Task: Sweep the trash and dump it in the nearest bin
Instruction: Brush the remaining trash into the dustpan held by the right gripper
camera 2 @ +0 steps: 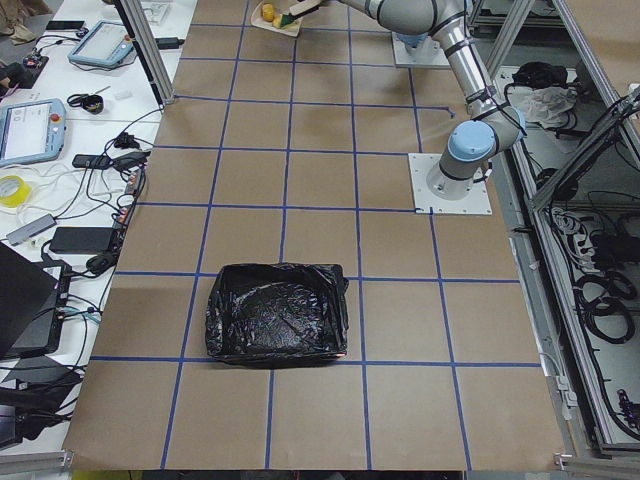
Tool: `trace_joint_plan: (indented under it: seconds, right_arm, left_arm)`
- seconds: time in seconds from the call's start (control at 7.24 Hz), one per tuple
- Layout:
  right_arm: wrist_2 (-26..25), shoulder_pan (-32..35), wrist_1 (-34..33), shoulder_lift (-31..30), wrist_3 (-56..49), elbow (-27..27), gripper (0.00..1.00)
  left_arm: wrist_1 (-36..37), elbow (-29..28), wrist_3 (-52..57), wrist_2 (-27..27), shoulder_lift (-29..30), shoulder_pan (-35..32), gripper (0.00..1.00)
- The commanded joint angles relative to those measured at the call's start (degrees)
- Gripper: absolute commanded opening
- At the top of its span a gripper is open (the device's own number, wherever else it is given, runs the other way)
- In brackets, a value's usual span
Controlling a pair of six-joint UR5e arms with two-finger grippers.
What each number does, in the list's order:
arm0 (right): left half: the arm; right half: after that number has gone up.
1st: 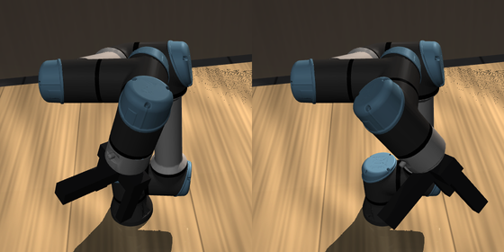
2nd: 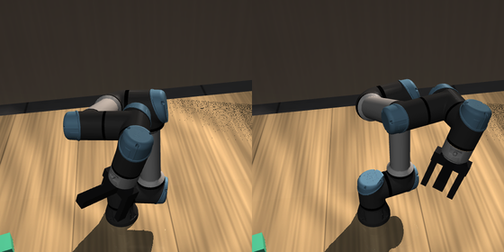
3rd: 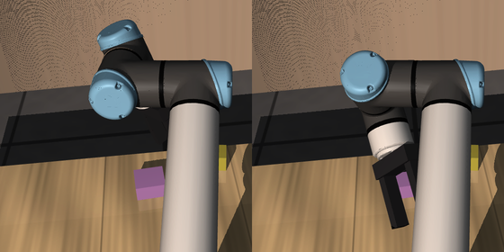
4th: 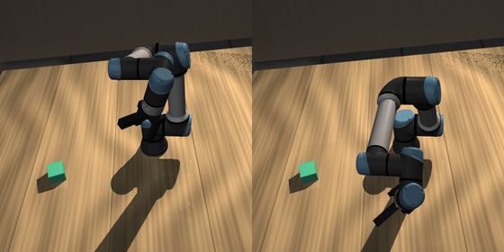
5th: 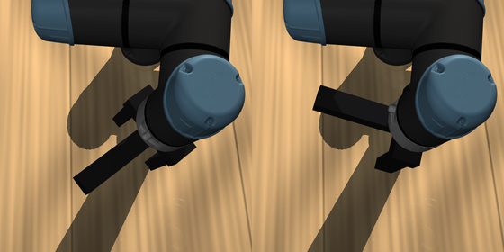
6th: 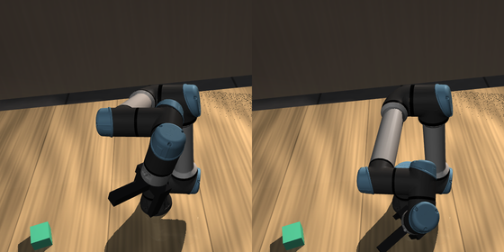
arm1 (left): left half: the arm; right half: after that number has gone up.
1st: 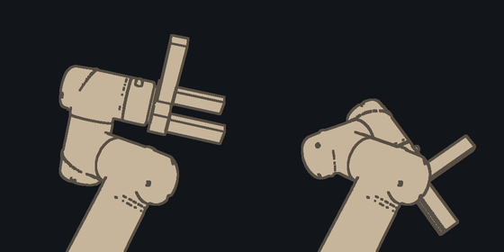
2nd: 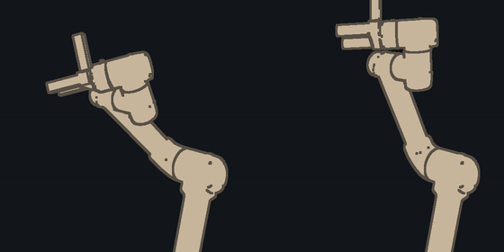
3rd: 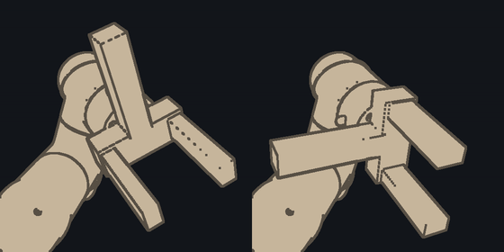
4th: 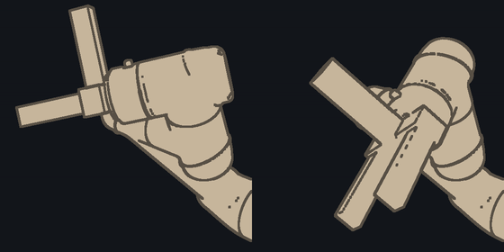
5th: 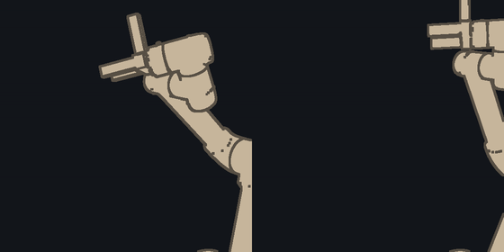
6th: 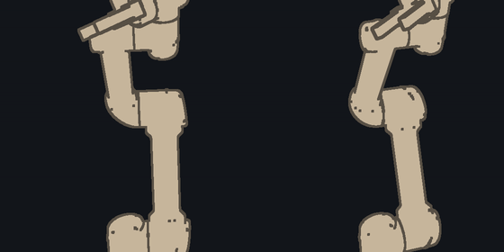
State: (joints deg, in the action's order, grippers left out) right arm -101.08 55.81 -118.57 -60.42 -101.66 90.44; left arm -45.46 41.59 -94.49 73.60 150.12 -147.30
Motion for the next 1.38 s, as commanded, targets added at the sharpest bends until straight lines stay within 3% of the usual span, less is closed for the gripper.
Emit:
trace_joint_plan:
  seconds: [0.0, 0.55, 1.24]
  right_arm:
    - [0.09, 0.00, -0.08, 0.30, 0.15, 0.00, 0.00]
    - [0.09, -0.09, 0.01, 0.30, 0.15, 0.00, 0.00]
    - [3.08, -0.53, 0.10, -6.53, 0.32, -1.32, 0.00]
  left_arm:
    - [0.11, 1.38, -5.60, 0.49, -0.79, -2.28, 0.00]
    - [-2.07, 5.59, -3.44, 0.23, -6.22, -2.38, 0.00]
    - [-8.40, 24.12, 20.78, 0.32, -20.10, 10.51, 0.00]
